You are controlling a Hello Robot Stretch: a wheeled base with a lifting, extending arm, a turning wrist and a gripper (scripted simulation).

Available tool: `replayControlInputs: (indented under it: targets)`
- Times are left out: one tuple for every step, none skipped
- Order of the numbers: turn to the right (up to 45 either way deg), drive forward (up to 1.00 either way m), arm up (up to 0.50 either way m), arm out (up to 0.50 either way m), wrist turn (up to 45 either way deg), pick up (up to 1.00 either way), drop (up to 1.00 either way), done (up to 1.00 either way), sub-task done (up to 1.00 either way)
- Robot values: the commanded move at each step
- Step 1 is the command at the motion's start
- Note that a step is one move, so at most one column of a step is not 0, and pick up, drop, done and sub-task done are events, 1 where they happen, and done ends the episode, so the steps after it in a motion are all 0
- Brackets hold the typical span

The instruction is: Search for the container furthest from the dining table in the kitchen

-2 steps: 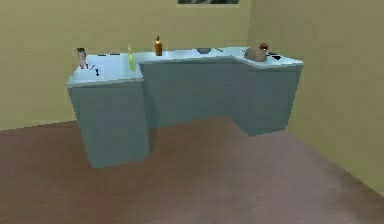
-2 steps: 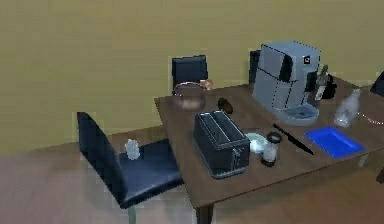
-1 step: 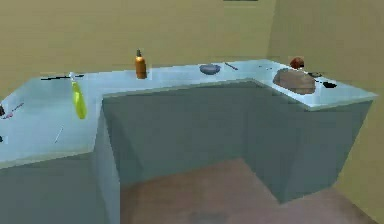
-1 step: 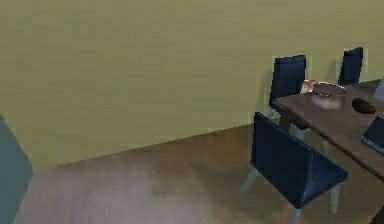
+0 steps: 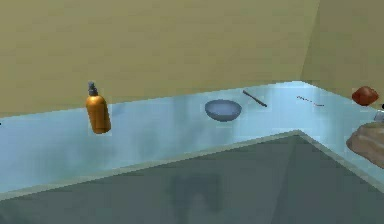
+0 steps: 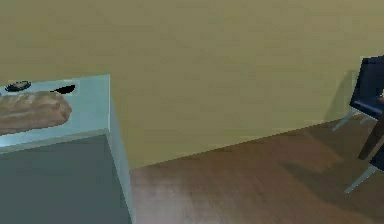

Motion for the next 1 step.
replayControlInputs:
  targets:
    - [0.0, 0.00, 0.00, 0.00, 0.0, 0.00, 0.00, 1.00, 0.00]
